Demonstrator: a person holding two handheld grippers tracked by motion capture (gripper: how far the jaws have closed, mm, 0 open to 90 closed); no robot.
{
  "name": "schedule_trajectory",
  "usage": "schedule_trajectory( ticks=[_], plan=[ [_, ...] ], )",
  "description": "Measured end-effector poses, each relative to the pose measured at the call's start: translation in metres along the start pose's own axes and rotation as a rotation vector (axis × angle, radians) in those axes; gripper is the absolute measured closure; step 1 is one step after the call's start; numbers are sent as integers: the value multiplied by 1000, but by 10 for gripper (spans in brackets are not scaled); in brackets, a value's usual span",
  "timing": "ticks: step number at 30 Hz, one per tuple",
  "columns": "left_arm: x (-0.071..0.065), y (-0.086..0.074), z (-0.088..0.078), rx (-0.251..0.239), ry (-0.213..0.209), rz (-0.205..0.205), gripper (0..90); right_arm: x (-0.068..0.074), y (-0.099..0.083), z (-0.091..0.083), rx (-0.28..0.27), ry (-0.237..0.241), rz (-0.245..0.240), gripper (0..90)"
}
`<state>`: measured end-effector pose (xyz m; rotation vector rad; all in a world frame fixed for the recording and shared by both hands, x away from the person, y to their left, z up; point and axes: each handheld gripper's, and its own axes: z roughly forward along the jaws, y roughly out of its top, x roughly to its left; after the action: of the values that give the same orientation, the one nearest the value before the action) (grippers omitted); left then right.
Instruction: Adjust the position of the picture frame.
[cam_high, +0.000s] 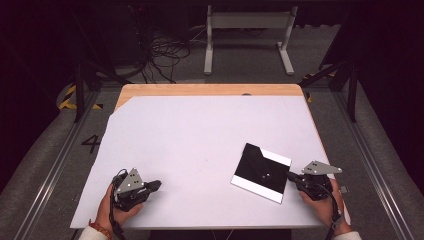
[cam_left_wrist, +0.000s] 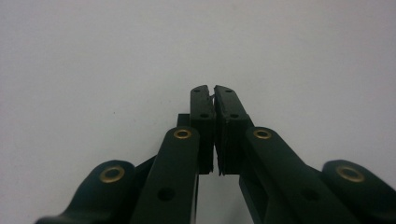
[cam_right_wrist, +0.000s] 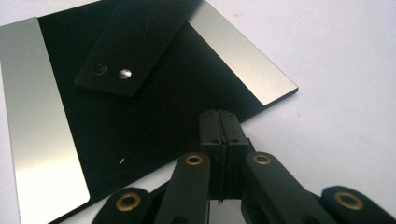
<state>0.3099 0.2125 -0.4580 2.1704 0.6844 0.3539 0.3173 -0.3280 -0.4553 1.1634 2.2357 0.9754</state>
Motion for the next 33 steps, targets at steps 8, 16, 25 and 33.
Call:
schedule_trajectory(
  ticks=[8,16,25,33],
  plan=[
    [0,0,1,2,-3,0,871,3,2,3,-2,7,-11,900],
    [1,3,4,-8,-21,-8,870,5,4,5,-2,16,-18,900],
    [0,11,9,-24,-50,-3,867,7,8,9,-5,16,-36,900],
    [3,11,12,-22,-60,-11,864,8,12,13,0,26,-40,900]
  ],
)
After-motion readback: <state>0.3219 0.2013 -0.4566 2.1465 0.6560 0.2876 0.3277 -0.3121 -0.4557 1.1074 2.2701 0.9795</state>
